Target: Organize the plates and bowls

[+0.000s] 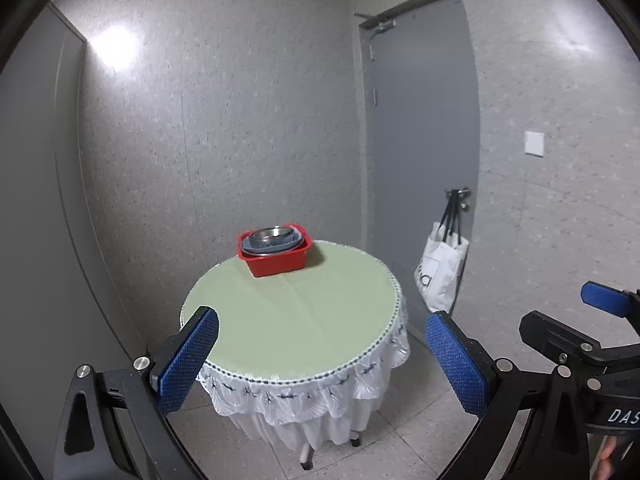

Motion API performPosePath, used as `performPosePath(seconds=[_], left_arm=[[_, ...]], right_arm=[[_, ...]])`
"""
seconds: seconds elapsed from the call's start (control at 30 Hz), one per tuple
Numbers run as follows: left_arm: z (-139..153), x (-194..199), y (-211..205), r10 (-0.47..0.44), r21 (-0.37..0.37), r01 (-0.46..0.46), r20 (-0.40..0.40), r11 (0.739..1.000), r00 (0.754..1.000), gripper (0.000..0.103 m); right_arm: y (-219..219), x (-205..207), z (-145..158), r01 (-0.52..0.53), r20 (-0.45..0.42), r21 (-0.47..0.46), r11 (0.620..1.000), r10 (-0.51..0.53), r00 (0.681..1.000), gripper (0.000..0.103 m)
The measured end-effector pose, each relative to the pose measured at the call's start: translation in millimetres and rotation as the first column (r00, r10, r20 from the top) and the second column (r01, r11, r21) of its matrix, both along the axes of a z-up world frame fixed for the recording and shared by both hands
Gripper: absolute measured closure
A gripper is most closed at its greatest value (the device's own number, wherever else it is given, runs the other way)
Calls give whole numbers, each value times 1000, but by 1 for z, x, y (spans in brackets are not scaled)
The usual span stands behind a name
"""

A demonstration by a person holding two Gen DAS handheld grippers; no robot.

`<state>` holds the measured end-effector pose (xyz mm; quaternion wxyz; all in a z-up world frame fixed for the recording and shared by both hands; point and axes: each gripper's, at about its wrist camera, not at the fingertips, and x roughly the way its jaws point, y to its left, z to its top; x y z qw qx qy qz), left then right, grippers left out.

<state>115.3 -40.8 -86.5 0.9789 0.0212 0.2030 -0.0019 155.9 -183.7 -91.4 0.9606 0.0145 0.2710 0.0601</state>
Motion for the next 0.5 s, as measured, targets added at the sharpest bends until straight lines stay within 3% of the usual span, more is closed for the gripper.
performPosePath(seconds=[0.23, 0.5], left_arm=[[22, -86, 13, -27, -18, 28, 47, 999, 999, 0], [31, -190, 50, -29, 6, 29, 81, 1000, 996, 0]], right_arm=[[4, -77, 16, 17, 38, -4, 1000, -17, 999, 0], [38, -166, 29, 47, 82, -2, 999, -47, 996, 0]])
